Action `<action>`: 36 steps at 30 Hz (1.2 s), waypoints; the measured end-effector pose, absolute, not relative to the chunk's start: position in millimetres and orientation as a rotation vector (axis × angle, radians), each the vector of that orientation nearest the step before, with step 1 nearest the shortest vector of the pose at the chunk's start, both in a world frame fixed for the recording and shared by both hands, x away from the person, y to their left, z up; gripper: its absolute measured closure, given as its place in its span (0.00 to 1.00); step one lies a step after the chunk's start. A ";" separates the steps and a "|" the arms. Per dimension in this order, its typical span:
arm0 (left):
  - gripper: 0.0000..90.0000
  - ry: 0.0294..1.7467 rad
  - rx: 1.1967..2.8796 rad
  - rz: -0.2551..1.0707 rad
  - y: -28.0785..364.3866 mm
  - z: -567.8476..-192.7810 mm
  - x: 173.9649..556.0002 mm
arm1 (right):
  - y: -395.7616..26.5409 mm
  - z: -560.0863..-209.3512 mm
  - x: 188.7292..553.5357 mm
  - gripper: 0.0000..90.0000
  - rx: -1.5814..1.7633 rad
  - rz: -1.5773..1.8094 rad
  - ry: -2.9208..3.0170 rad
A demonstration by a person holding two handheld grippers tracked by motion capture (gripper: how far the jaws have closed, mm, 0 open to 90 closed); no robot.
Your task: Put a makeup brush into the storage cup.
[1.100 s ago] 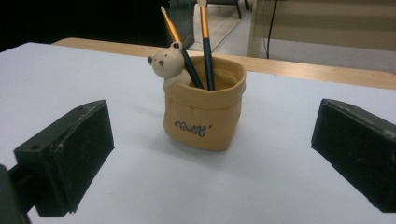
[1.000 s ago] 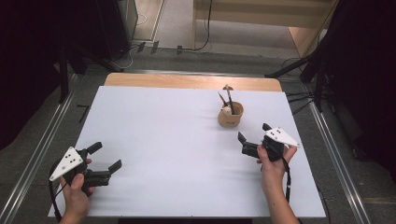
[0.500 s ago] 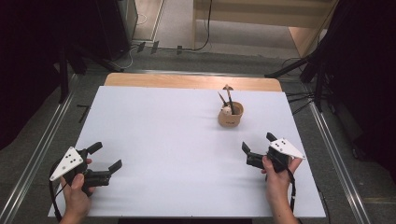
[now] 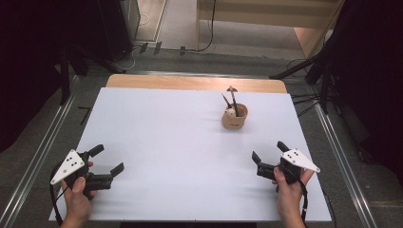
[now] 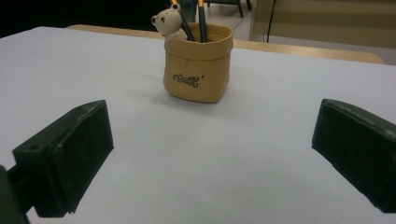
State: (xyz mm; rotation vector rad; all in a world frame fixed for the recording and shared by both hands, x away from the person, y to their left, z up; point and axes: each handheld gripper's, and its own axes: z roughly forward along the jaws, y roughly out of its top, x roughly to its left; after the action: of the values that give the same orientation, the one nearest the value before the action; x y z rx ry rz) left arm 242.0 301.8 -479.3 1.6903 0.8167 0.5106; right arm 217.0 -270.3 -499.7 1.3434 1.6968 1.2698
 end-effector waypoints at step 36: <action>0.00 0.801 1.706 0.514 298.8 -477.7 239.7 | -314.1 -507.5 175.9 0.00 1.371 1.235 1.667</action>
State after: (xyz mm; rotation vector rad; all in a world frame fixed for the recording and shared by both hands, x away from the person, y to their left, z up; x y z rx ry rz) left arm 239.7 298.8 -477.7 1.7060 0.8007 0.5136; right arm 175.9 -314.1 -507.5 1.3706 1.6673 1.2352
